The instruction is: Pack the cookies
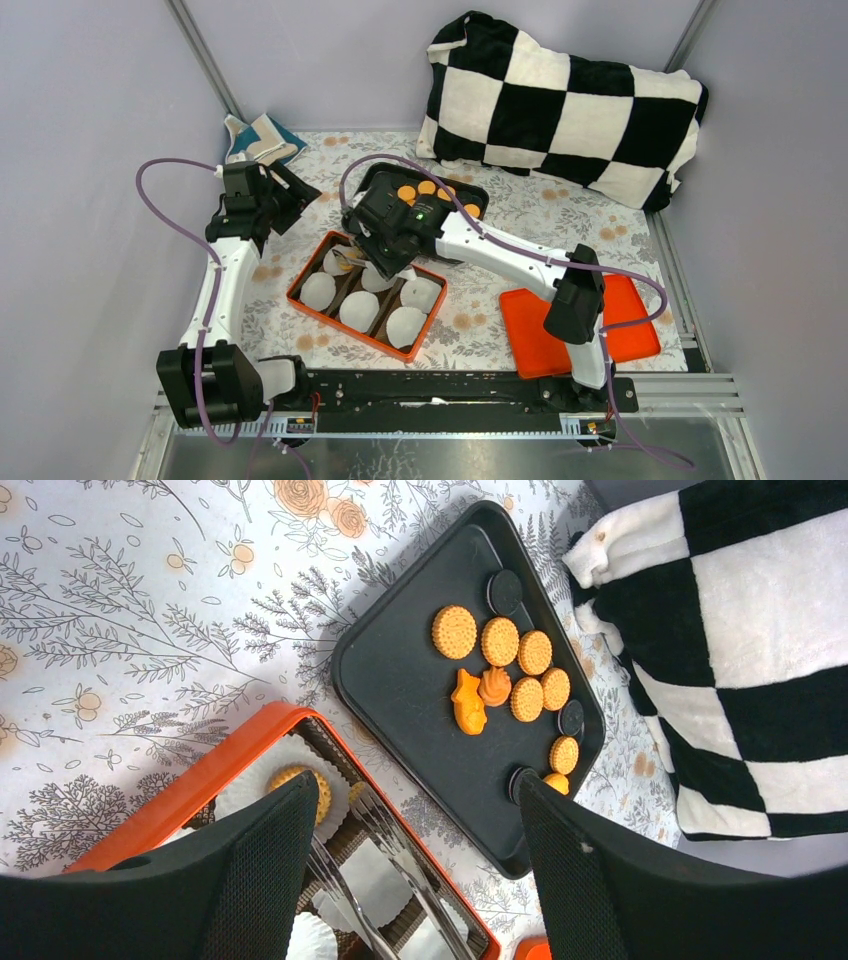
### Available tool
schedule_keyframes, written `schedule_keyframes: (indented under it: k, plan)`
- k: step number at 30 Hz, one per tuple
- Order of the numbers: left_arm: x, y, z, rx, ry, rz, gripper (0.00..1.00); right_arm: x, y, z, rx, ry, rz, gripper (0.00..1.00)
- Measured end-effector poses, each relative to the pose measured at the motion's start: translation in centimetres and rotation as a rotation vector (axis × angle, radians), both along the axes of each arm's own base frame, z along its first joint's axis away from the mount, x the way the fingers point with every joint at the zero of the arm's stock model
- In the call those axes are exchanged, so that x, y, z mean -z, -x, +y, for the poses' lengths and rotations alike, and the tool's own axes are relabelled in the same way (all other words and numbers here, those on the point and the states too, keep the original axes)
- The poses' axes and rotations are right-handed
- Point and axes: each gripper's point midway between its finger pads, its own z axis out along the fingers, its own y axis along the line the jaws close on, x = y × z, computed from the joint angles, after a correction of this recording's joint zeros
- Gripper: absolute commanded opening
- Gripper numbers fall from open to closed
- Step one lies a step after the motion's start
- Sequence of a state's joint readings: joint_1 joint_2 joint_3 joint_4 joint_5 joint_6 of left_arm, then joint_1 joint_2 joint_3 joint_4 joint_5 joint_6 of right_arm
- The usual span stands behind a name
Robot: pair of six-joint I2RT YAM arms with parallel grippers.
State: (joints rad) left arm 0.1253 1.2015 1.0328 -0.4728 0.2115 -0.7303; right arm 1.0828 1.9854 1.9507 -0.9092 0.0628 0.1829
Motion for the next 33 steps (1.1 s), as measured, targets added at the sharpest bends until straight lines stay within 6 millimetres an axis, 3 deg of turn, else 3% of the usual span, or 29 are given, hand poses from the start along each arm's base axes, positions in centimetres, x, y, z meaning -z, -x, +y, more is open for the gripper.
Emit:
schedule_keyframes:
  k: [3, 9, 17, 20, 23, 28, 33]
  plan:
    - [0.0, 0.0, -0.1, 0.008, 0.003, -0.001, 0.78, -0.1, -0.2, 0.1, 0.003, -0.005, -0.008, 0.40]
    - [-0.1, 0.0, -0.2, 0.014, 0.005, -0.002, 0.78, -0.7, -1.3, -0.9, 0.045, 0.015, -0.087, 0.49]
    - [-0.1, -0.1, -0.6, 0.034, 0.021, -0.006, 0.78, -7.7, -4.1, -5.2, 0.186, -0.008, -0.328, 0.47]
    - [0.2, -0.2, -0.8, 0.040, 0.026, -0.001, 0.78, -8.8, -4.4, -6.3, 0.216, -0.012, -0.361, 0.47]
    - [0.2, -0.2, -0.9, 0.047, 0.031, 0.000, 0.78, -7.4, -5.0, -7.2, 0.234, 0.027, -0.353, 0.48]
    - [0.2, -0.1, -1.0, 0.055, 0.036, 0.000, 0.78, -2.6, -6.3, -9.6, 0.274, 0.143, -0.289, 0.49]
    - [0.2, -0.1, -1.1, 0.056, 0.037, 0.000, 0.78, 1.5, -6.5, -10.7, 0.278, 0.215, -0.222, 0.49]
